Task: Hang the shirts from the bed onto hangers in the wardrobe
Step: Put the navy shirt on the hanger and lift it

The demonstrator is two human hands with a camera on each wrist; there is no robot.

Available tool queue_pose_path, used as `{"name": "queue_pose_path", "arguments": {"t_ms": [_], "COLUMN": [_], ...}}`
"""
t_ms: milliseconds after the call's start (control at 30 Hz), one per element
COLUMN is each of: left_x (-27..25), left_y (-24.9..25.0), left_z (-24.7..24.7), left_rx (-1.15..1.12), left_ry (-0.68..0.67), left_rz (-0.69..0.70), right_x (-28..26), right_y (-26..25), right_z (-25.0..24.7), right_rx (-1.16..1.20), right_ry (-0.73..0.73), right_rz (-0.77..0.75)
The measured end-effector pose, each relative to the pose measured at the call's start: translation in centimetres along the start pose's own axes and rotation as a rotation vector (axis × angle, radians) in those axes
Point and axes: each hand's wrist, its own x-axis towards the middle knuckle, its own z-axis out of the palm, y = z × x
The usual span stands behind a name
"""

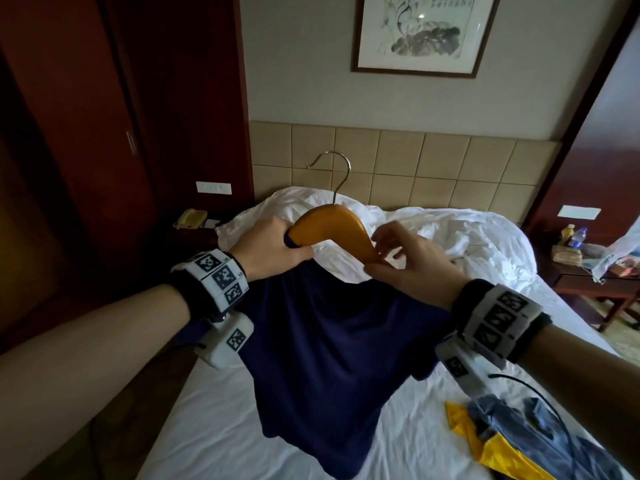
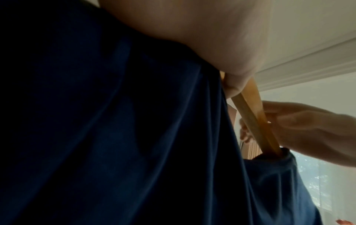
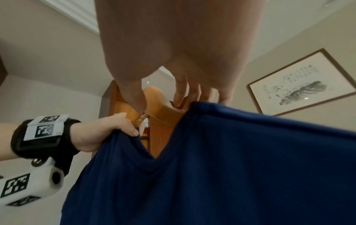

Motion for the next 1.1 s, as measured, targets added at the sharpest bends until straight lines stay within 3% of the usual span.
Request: {"name": "queue_pose_path", "arguments": {"t_ms": [100,233,333,733,1000,1100], "left_x": [0.3,0.3,0.0,-2.9,-5.0,-5.2], "left_y": [0.6,1.7,0.9,-9.0,-14.5,-14.7], "left_z": [0.6,1.2,0.4,-3.4,-3.6,-3.3], "left_rx": [0.016,0.048,0.065,0.086,0.146,0.190], "left_ry": [-0.038,-0.138,-0.241,-0.383,-0.236,-0.270], "left_rz": [0.094,0.171,0.191,-0.072,-0.190,-0.221], "right_x": [1.6,2.9,2.9,2.5,2.6,2.9], "right_y": [-2.0,-4.5,-4.5,-1.4,-0.2,-0.4], "right_z": [-0.1,-0.9,-1.2,-2.9,-4.4,-4.3], "right_rx": [0.060,0.486,0.509,0.604,0.586,0.564], "right_ry": [-0.079,-0.259,-0.268,-0.055,-0.028,-0.060], "right_rz": [0.088,0.282,0.355,0.393,0.440,0.433]}}
